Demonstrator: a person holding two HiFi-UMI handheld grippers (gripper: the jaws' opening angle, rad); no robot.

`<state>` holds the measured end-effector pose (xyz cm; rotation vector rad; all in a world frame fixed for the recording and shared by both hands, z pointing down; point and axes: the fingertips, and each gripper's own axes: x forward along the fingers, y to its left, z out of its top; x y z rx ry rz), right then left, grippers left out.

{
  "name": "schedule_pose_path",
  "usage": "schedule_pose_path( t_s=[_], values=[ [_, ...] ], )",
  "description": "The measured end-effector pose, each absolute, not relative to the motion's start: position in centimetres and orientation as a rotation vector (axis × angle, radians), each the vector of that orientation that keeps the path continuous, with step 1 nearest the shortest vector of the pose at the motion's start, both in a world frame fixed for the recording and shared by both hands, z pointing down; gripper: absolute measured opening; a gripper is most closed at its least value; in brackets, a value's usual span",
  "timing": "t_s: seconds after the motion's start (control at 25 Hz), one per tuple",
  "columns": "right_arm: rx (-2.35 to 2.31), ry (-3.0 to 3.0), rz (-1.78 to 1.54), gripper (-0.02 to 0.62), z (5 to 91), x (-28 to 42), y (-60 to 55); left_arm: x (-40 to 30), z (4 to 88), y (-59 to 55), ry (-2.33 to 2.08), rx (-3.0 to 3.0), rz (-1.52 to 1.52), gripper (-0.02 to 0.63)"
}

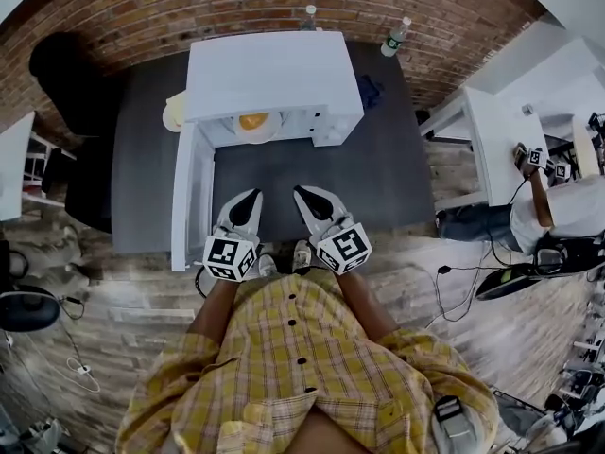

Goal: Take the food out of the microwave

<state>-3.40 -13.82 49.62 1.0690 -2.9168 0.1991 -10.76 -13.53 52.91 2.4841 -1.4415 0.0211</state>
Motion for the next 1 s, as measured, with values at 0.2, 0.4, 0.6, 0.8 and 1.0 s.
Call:
schedule_pose_path(
  t_s=[0.2,0.4,0.6,0.8,1.0],
  values=[
    [1.035,-2.931,0.188,0.003,49.7,-3.0,-14.1,-10.5,55.4,-14.9,-1.429,2.402,0.029,0.0],
    [1.022,-2.944,0.196,0.003,50.2,-2.5,-14.6,-9.8,57.3,-16.5,-1.364,2.295,-0.044,0.0],
    [0.991,-2.951,0.192,0.003,50.5,-2.8,-14.9,-10.6,59.0,-18.4,-1.29,2.148,-0.198,0.034],
    [0.982,-2.947,0.186,0.003,50.8,-2.6,-15.7,-11.6,60.9,-20.1,-1.209,1.964,-0.37,0.043],
    [0.982,-2.954,0.187,0.003,50.6,-2.6,-16.3,-12.5,62.9,-22.1,-1.123,1.755,-0.55,0.063]
  ],
)
